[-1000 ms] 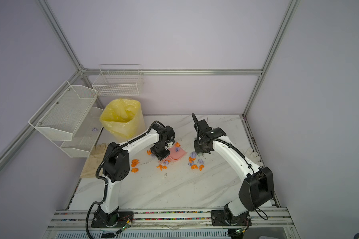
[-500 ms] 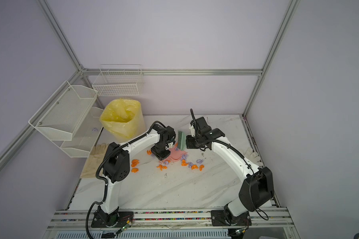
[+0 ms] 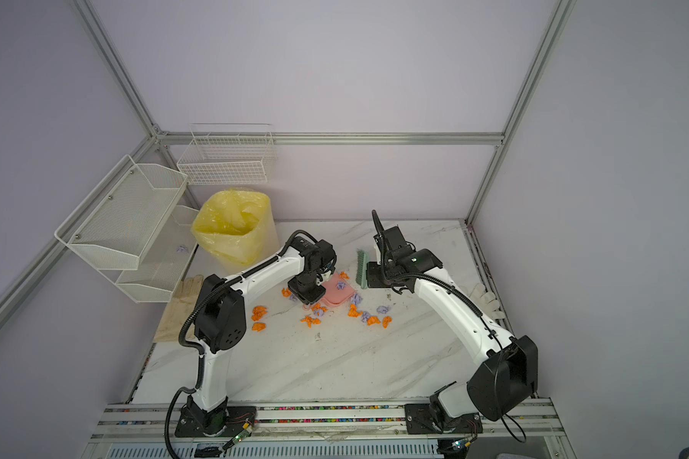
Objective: Sweep away the paper scraps from the table
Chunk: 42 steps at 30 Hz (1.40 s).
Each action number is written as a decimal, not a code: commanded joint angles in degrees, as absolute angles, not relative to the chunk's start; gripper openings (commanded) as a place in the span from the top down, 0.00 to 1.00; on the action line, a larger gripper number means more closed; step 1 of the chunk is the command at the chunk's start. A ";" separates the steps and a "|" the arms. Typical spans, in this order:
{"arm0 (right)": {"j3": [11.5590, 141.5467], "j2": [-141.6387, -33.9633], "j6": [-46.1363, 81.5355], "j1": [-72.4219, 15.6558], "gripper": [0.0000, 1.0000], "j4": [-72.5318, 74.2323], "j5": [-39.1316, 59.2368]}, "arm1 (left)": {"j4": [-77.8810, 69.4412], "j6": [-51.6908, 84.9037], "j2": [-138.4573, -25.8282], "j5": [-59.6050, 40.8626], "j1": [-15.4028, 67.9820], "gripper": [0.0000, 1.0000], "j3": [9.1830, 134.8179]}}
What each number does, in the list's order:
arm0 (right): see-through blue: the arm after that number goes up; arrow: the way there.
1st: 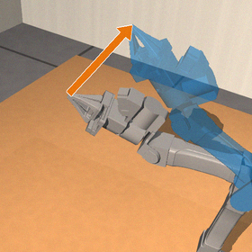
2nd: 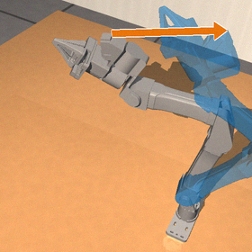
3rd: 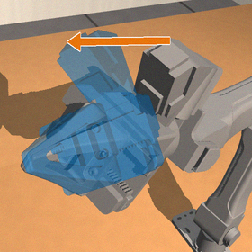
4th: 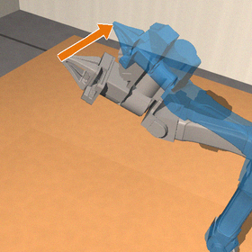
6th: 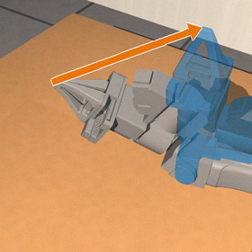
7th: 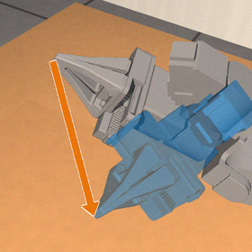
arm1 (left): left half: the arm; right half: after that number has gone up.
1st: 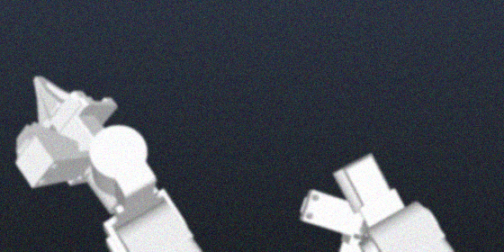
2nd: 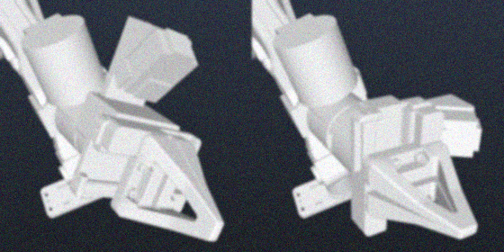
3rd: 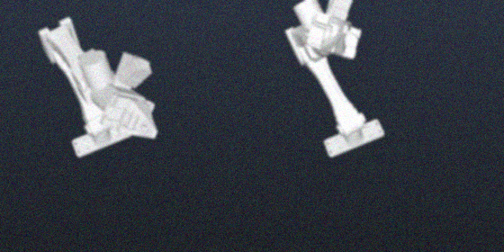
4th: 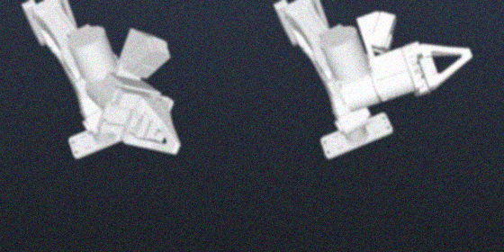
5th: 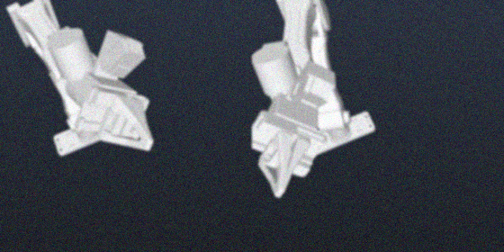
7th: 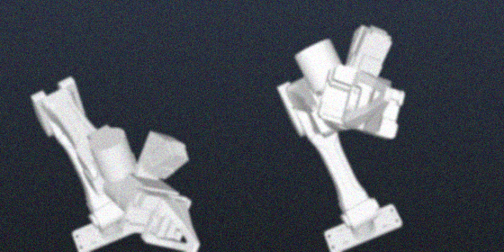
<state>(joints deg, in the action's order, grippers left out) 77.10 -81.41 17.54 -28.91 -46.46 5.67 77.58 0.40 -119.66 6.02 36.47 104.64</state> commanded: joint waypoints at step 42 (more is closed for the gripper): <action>73.94 -81.35 23.69 -31.73 1.00 -38.52 5.51 | 77.06 -0.19 -112.94 10.73 31.22 1.00 100.51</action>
<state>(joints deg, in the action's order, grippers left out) 74.56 -83.90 23.35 -31.66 -36.42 7.81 75.70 0.38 -117.30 9.37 32.16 101.49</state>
